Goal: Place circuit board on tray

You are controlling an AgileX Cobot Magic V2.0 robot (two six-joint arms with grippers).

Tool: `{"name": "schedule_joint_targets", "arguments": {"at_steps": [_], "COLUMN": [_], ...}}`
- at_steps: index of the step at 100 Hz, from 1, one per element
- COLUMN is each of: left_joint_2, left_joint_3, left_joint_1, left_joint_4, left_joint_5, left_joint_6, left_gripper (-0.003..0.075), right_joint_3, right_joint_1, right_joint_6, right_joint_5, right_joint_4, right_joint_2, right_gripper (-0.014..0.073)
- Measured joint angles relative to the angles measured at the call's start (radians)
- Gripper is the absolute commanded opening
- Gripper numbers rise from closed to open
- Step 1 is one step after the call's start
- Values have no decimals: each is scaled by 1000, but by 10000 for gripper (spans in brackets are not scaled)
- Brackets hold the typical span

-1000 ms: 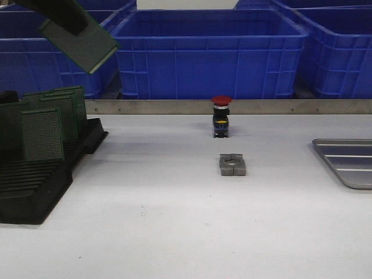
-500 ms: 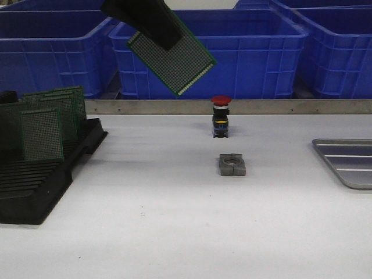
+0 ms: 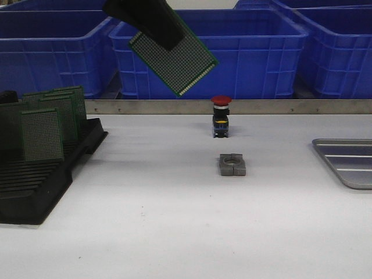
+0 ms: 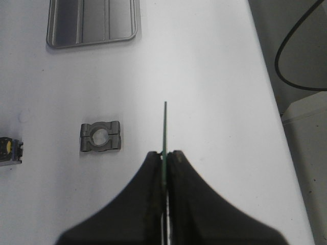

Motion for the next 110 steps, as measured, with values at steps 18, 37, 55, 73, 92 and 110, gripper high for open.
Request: {"name": "schedule_joint_targets", "arguments": {"at_steps": [18,37,55,73,92,110], "left_joint_2": [0,0,0,0,0,0], "left_joint_3": [0,0,0,0,0,0], "left_joint_1": [0,0,0,0,0,0], "left_joint_4": [0,0,0,0,0,0], "left_joint_5": [0,0,0,0,-2,-1], "left_joint_6": [0,0,0,0,0,-2], "left_gripper": [-20,-20,-20,-20,-20,-20], "right_joint_3": [-120,-204,-266,-351,-453,-553], "right_joint_1": [0,69,178,257,308,332], "right_joint_6": [-9,-135,-343,-573,-864,-1168], "right_joint_5": [123,131,108,101,99,138], "right_joint_4": [126,290,535,738,850,945], "right_joint_2": [197,391,556,727,888,1024], "right_gripper": [-104,-25,395,552,552,552]}}
